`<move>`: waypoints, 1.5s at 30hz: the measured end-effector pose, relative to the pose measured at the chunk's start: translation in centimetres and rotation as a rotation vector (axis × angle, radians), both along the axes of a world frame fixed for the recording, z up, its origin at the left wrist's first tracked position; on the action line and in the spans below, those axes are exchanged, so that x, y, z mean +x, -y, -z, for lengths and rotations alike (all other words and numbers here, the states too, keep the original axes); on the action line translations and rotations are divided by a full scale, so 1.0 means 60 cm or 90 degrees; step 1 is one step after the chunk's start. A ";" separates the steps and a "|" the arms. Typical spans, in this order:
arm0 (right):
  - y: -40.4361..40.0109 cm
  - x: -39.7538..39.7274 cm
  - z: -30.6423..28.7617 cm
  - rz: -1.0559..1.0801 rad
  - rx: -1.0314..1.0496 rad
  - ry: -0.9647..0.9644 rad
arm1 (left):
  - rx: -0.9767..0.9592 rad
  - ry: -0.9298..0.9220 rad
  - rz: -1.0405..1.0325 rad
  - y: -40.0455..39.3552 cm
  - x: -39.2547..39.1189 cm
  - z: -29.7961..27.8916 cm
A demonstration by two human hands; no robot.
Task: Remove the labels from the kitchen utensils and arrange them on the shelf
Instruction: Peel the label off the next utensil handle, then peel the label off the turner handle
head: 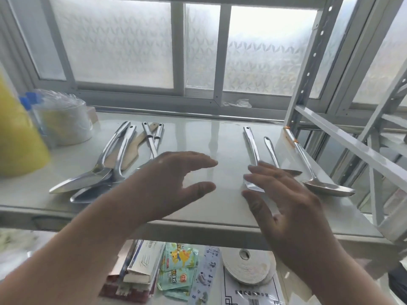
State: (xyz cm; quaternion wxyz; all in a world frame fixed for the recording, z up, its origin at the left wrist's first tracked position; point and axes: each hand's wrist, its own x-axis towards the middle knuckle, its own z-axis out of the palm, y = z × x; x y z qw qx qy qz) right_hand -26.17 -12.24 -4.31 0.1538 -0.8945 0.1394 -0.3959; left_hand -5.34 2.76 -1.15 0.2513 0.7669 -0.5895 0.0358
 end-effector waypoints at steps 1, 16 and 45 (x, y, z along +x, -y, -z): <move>-0.010 0.020 -0.010 -0.020 -0.004 -0.023 | 0.000 0.008 -0.019 -0.018 0.012 -0.008; -0.133 0.306 -0.031 -0.182 -0.046 -0.393 | 0.123 -0.053 -0.248 -0.176 0.140 0.019; -0.145 0.358 -0.007 -0.169 0.073 -0.267 | 0.055 0.035 -0.440 -0.346 0.236 0.010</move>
